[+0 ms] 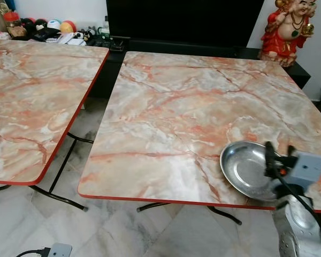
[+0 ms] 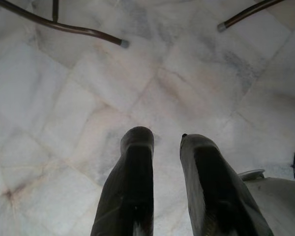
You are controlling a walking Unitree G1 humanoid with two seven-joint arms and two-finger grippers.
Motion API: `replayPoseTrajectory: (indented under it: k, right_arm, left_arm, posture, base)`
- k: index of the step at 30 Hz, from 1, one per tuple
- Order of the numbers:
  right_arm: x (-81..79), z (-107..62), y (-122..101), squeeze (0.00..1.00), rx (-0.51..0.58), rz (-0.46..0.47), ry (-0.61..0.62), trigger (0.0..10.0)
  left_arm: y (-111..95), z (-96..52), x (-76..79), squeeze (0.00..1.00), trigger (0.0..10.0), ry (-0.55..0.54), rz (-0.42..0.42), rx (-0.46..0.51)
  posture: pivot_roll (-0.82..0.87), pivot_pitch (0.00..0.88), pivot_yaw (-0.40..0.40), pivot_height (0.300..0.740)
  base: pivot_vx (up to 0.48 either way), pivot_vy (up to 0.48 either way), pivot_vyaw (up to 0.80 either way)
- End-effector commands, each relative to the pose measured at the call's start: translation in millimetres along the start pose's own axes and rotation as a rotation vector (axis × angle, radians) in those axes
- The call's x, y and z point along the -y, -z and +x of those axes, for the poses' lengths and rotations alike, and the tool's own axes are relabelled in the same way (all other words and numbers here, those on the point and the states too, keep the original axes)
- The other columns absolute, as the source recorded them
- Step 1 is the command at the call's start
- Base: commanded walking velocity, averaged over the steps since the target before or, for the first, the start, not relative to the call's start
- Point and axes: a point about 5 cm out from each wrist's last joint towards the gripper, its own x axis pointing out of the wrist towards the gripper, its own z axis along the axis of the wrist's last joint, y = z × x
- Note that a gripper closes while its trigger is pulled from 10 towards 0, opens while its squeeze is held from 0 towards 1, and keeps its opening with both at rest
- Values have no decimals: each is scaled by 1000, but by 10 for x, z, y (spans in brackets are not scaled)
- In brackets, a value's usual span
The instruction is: Setting the table
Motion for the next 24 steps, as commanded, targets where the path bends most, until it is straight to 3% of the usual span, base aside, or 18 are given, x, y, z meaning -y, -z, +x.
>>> replayPoseTrajectory:
  k: [1, 12, 18, 24]
  right_arm:
    - [-49, 0, 67, 0, -38, -16, -43, 10000]
    - [-291, -117, 241, 0, -70, 60, -52, 10000]
    - [-321, -88, 230, 0, -50, 25, -83, 10000]
    - [-330, -79, 213, 0, -36, 26, -86, 10000]
  left_arm:
    - [76, -27, -44, 0, 10000, -12, -11, -36]
    - [76, -24, -69, 0, 10000, -5, -18, -50]
    - [86, -25, -55, 0, 10000, 2, -9, -57]
    - [96, -31, -57, 0, 10000, 4, -6, -59]
  posture:
    - [53, 117, -79, 740]
    - [75, 90, -45, 740]
    - [84, 80, -40, 740]
    - [86, 72, -36, 740]
  base:
    - [0, 0, 0]
    - [0, 0, 0]
    - [0, 417, 0]
    - [0, 480, 578]
